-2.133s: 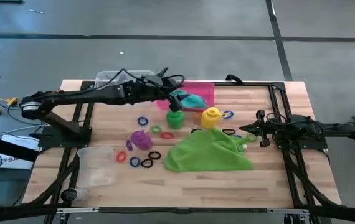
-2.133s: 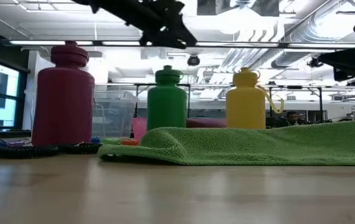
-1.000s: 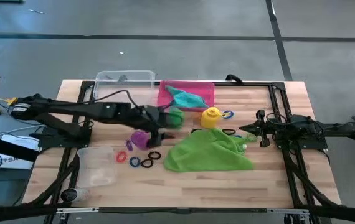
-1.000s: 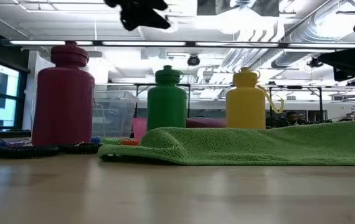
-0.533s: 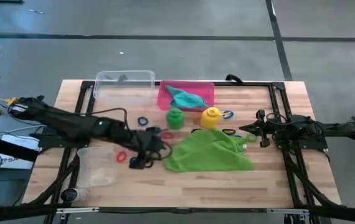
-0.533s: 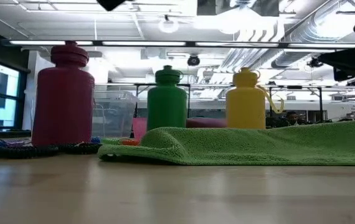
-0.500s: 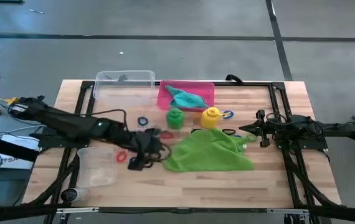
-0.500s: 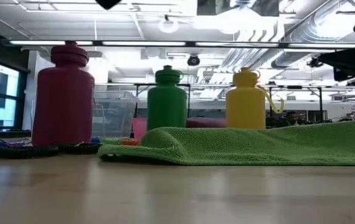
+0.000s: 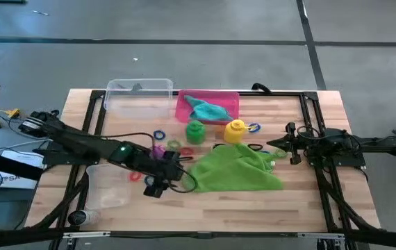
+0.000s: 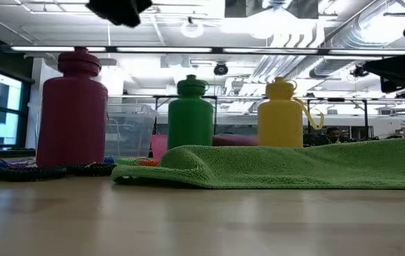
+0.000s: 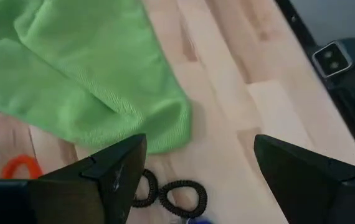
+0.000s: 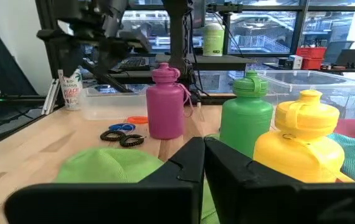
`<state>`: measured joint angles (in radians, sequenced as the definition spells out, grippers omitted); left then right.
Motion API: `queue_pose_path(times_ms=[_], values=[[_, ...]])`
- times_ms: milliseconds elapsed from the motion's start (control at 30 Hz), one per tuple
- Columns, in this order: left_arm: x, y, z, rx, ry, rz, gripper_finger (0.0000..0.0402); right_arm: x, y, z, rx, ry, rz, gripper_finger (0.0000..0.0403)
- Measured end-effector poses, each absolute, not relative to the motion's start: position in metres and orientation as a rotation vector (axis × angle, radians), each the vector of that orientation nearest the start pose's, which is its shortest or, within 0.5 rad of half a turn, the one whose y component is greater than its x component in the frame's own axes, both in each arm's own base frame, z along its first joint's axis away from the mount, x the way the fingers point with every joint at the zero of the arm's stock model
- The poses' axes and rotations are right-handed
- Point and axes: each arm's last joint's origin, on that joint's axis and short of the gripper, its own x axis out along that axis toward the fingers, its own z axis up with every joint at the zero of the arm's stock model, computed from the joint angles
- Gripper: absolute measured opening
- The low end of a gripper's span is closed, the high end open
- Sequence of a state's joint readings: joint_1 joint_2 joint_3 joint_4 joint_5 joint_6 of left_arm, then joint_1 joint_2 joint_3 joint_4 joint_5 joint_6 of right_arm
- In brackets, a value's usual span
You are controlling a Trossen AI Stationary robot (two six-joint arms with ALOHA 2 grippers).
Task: Pick & Place Sports Items
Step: Put the black spring keychain into the bottom transparent bin
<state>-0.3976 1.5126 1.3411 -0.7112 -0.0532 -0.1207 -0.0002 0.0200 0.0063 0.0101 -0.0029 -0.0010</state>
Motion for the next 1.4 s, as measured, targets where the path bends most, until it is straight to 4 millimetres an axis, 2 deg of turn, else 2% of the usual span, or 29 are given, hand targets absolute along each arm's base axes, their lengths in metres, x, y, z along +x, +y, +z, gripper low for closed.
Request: queue_pose_path(times_ms=[367,600,733,1100,1400], values=[[0.296,-0.104,0.287,0.084,1.095,-0.226,0.0243,0.099,0.000,0.165,-0.001,0.004,0.003,0.0000],[0.305,-0.093,0.272,0.111,1.179,-0.205,0.0243,0.099,0.000,0.165,-0.001,0.004,0.003,0.0000],[0.312,-0.094,0.264,0.147,1.212,-0.221,0.0243,0.099,0.000,0.165,-0.001,0.004,0.003,0.0000],[0.344,-0.104,0.261,0.237,1.355,-0.255,0.0243,0.099,0.000,0.165,-0.001,0.004,0.003,0.0000],[0.350,-0.103,0.238,0.236,1.492,-0.227,0.0243,0.099,0.000,0.165,-0.001,0.004,0.003,0.0000]])
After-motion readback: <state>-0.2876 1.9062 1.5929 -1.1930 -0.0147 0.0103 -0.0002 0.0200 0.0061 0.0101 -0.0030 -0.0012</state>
